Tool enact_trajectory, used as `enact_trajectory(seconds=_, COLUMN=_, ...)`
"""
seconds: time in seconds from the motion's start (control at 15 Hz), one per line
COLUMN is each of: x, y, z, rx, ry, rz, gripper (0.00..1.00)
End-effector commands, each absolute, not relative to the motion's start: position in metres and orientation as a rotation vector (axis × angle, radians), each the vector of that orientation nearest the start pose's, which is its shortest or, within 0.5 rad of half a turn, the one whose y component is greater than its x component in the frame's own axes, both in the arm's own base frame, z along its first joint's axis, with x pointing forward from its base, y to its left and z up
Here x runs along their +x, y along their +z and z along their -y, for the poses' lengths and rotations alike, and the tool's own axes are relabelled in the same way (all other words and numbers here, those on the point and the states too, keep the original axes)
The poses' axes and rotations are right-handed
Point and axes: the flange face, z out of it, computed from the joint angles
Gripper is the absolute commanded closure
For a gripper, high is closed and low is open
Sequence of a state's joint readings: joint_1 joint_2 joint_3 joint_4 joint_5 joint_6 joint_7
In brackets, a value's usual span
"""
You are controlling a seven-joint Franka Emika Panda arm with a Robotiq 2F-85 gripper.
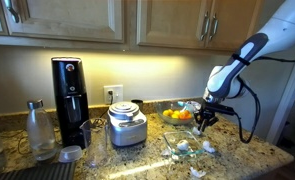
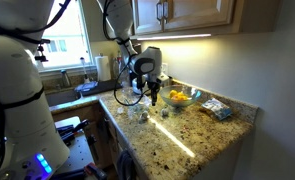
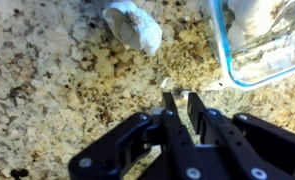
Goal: Put the garlic cloves inside the glass bowl
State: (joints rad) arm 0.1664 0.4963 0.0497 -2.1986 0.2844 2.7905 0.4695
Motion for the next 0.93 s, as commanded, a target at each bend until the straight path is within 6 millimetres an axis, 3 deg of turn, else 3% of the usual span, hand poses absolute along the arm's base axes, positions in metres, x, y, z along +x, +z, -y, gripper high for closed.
enact_trajectory(seconds=0.0, x=0.53, y=0.18, z=-0.103, rx=-2.933, ry=0.024, rz=-0.524, gripper=0.48)
enact_trajectory(seconds=0.47, x=0.506, y=0.164, z=-0.111, rx=-3.087, ry=0.164, rz=-0.004, gripper=0.03)
enact_trajectory(seconds=0.87, x=0.498, y=0.137, z=-0.123, rx=-3.157, ry=0.152, rz=0.207, gripper=0.0)
